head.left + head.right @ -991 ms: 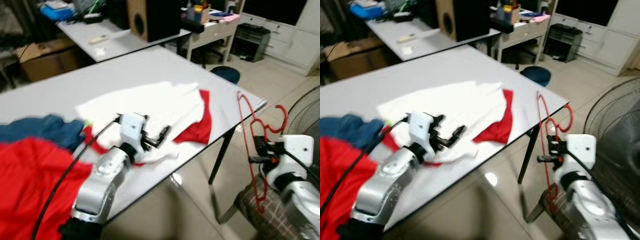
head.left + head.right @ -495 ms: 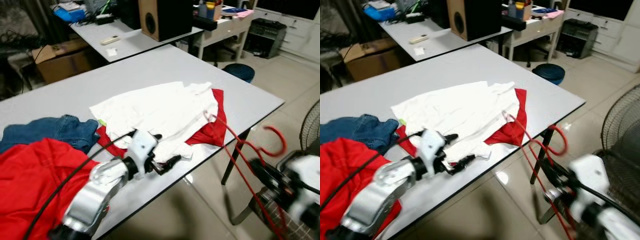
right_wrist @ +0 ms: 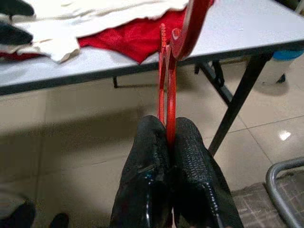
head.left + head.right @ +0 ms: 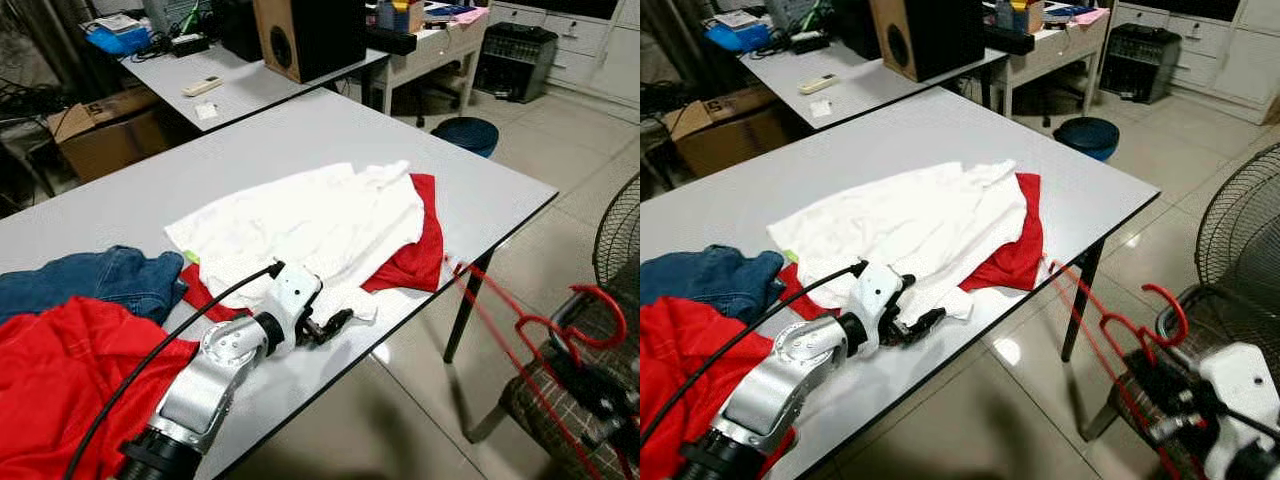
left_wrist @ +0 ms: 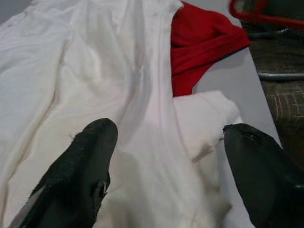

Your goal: Hang hanger

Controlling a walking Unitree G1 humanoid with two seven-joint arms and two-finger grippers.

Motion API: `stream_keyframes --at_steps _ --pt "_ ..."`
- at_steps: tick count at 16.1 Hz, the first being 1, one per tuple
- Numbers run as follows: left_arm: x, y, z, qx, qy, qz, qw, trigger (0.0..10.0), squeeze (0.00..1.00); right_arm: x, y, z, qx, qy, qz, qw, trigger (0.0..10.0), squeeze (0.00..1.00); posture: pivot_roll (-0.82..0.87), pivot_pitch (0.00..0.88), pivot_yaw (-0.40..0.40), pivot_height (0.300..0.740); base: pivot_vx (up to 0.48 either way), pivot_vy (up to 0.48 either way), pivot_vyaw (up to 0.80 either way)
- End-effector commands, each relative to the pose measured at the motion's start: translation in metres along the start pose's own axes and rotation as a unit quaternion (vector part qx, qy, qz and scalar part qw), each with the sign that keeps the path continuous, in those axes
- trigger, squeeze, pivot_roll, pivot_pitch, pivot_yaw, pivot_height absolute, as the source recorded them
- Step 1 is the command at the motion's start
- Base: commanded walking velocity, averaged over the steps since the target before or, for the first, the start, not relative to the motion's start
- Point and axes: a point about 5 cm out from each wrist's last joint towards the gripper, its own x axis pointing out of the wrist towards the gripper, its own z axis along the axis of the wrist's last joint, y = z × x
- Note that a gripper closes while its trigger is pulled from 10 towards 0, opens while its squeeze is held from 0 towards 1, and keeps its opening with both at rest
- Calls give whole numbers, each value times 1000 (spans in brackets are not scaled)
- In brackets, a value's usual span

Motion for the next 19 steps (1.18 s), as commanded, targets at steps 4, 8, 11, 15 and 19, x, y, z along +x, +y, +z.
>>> stream_keyframes --at_steps 4,8,11,15,19 --pt "-4 4 -16 -22 27 24 999 0 0 -2 8 8 -15 -10 46 999 10000 0 -186 32 88 740 0 0 0" --pt "-4 15 -20 14 42 66 997 0 0 3 10 8 -17 -11 74 997 10000 0 -164 31 67 740 0 0 0" --pt "-3 17 -22 6 39 80 996 0 0 7 11 10 -19 -15 87 996 10000 0 -160 29 67 740 0 0 0" --pt "-2 17 -17 4 25 70 997 0 0 8 12 9 -19 -17 91 996 10000 0 -154 26 69 740 0 0 0" --pt "-4 12 -5 3 -21 50 999 0 0 7 14 9 -21 -17 96 995 10000 0 -155 25 71 740 0 0 0"
